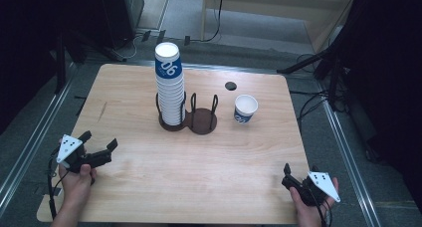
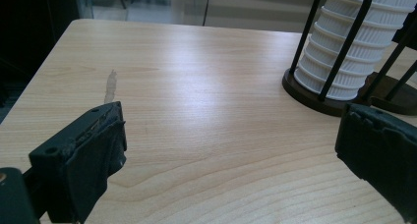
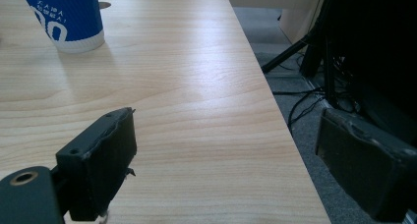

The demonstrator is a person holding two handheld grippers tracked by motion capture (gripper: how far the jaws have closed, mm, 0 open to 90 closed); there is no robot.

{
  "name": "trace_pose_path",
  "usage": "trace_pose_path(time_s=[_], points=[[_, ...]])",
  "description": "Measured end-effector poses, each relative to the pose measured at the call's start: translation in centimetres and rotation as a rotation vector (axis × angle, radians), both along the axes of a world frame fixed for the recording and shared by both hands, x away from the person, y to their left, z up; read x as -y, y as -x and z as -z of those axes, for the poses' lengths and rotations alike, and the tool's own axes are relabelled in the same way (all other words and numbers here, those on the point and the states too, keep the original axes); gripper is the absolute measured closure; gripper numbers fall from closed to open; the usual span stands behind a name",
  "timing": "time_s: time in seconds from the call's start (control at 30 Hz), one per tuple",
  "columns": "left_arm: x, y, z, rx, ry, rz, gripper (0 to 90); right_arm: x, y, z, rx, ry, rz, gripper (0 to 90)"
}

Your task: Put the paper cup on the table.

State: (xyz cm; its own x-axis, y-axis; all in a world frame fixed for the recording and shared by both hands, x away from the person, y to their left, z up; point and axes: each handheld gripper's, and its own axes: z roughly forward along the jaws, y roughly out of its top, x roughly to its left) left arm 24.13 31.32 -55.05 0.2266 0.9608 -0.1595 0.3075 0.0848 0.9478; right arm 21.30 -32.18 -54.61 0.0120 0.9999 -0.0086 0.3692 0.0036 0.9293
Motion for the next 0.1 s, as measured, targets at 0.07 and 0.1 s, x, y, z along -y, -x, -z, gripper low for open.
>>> trace_pose_path(time_s=[0.07, 0.1], points=[[0.01, -0.01, 0.0, -0.002, -0.001, 0.0, 0.0, 0.04, -0.05, 0.01, -0.003, -0.004, 0.008, 9.1], [0.02, -0.02, 0.01, -0.002, 0.0, 0.0, 0.0, 0.06, -0.06, 0.01, -0.004, -0.005, 0.009, 9.1]])
